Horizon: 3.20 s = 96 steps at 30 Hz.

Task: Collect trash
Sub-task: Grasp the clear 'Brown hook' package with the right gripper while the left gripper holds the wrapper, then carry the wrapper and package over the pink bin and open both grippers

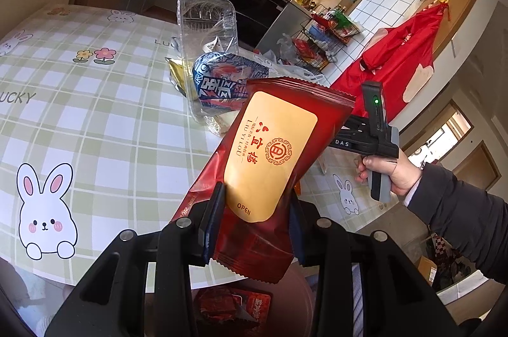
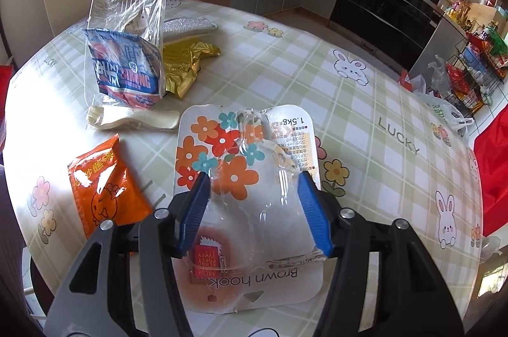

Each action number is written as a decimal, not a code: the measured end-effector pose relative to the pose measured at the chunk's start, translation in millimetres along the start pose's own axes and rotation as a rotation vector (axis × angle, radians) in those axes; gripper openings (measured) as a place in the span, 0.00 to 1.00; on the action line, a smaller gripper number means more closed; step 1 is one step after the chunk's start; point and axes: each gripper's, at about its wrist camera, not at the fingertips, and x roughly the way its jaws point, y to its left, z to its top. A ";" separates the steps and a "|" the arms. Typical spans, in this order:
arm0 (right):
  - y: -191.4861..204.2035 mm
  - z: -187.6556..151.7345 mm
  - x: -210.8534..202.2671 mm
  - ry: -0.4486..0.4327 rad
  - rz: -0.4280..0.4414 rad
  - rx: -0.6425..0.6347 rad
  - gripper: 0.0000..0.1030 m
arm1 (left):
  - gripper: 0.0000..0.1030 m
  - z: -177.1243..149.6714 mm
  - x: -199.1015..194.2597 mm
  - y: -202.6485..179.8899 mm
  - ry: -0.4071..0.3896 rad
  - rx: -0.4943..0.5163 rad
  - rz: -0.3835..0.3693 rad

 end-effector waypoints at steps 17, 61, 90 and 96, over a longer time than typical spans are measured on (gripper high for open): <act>12.6 -7.8 -136.4 -0.299 0.041 0.103 0.57 | 0.35 4.1 -45.6 -32.5 -0.073 0.034 -0.010; 166.0 -121.2 -326.5 -0.607 0.270 0.179 0.57 | 0.35 -33.6 -175.5 -75.9 -0.224 0.066 -0.011; 142.3 -129.8 -323.6 -0.648 0.075 0.288 0.95 | 0.35 -48.2 -144.1 -78.4 -0.128 0.071 -0.089; 134.7 -133.6 -330.9 -0.676 0.040 0.295 0.95 | 0.36 -51.5 -132.0 -98.4 -0.096 0.110 -0.134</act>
